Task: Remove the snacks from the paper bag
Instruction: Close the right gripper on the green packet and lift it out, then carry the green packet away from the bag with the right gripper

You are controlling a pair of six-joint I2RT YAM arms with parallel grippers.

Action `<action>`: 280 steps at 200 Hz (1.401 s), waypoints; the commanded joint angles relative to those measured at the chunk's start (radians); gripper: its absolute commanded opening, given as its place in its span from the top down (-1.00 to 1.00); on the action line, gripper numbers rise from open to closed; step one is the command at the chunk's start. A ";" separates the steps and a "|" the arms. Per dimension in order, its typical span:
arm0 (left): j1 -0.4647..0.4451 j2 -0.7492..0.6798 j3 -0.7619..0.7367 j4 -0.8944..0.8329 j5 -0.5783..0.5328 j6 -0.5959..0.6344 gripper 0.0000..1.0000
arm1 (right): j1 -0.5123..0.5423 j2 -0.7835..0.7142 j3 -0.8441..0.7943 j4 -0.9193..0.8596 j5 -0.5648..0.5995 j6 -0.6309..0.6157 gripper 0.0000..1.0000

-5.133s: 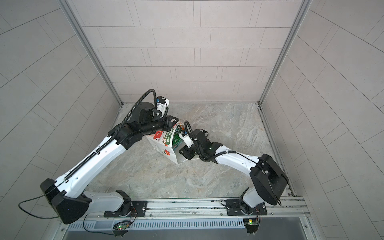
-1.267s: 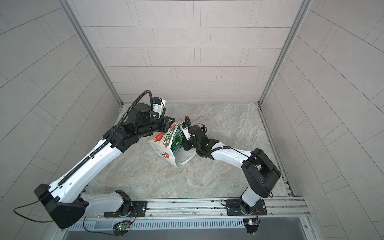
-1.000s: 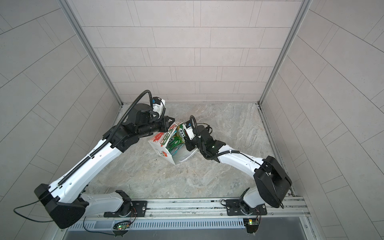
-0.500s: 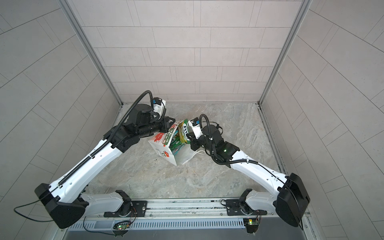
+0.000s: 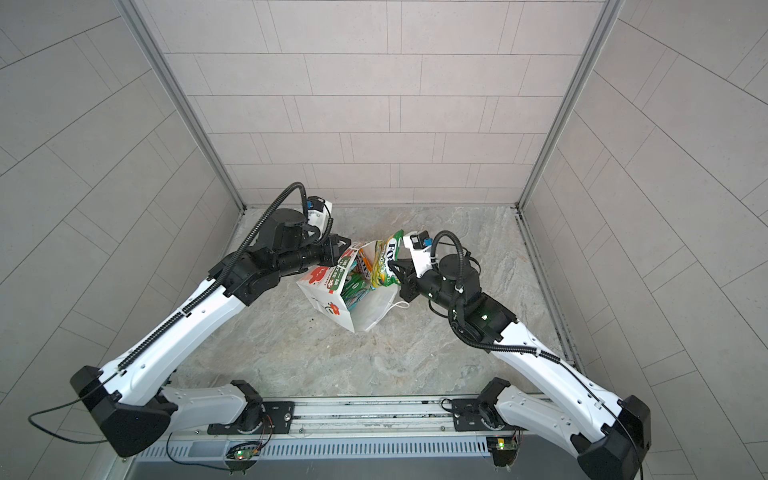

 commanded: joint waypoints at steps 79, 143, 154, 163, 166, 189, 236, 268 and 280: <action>-0.008 -0.005 -0.003 0.011 0.021 0.004 1.00 | -0.153 -0.140 0.037 -0.121 0.291 -0.034 1.00; -0.008 -0.008 -0.005 0.011 0.048 0.013 1.00 | -0.422 0.045 0.027 -0.114 -0.005 0.012 1.00; -0.008 -0.010 -0.005 0.011 0.053 0.015 1.00 | -0.440 0.094 0.025 -0.079 -0.043 0.010 1.00; -0.008 -0.009 -0.006 0.011 0.057 0.016 1.00 | -0.456 0.136 0.024 -0.044 -0.077 0.013 1.00; -0.008 -0.010 -0.006 0.011 0.058 0.016 1.00 | -0.461 0.148 0.025 -0.031 -0.086 0.014 1.00; -0.008 -0.012 -0.009 0.010 0.063 0.019 1.00 | -0.485 0.282 0.042 0.068 -0.180 0.045 1.00; -0.010 -0.020 -0.015 0.005 0.069 0.024 1.00 | -0.487 0.565 0.153 0.177 -0.341 0.063 1.00; -0.008 -0.026 -0.016 -0.008 0.070 0.039 1.00 | -0.489 0.723 0.240 0.184 -0.428 0.064 1.00; -0.008 -0.026 -0.017 -0.016 0.070 0.044 1.00 | -0.495 0.759 0.258 0.181 -0.428 0.061 1.00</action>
